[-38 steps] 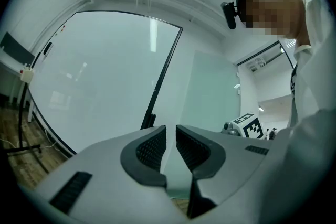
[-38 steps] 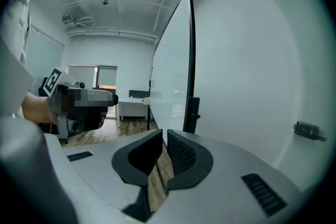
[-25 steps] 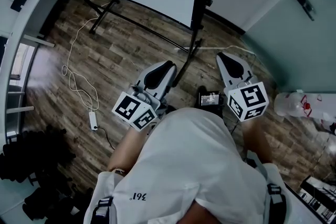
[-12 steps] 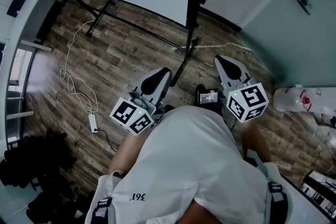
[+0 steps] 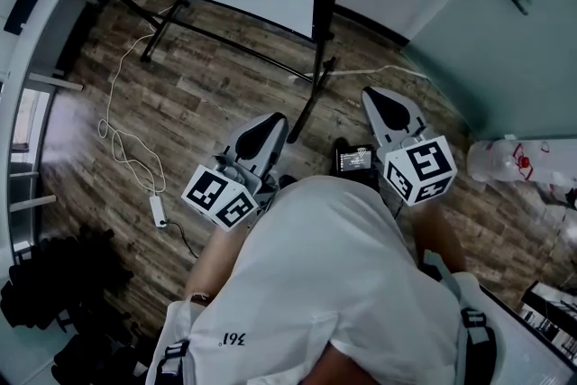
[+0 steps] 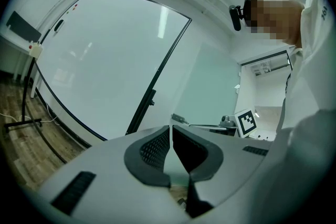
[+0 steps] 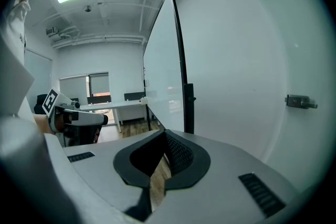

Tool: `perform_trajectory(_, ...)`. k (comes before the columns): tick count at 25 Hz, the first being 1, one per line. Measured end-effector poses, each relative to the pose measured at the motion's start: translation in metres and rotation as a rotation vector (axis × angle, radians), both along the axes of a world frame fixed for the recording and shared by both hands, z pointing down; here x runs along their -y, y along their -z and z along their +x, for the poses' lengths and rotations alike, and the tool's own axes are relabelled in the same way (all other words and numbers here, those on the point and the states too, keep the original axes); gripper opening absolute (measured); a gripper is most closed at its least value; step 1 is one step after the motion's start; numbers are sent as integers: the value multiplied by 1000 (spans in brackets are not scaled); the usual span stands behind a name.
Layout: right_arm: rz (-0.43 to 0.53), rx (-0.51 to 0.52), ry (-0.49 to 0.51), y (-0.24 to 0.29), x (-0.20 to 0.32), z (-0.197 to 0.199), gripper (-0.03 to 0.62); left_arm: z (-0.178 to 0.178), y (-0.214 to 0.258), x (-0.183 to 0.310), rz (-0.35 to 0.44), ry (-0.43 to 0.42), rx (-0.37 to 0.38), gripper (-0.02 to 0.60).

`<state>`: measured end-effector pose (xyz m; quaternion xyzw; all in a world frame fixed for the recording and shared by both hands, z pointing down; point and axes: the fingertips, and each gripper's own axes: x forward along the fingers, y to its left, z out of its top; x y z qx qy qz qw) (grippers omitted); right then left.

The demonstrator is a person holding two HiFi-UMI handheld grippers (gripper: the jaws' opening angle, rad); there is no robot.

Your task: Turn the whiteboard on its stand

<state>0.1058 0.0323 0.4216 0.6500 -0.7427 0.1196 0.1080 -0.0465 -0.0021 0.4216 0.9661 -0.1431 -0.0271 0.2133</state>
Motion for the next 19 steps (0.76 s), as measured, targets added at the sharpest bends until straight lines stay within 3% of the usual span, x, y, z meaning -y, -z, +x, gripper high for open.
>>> perform_trajectory(19, 17, -28, -2, 2, -3, 12, 25, 15, -7, -11, -3, -30, 19, 25)
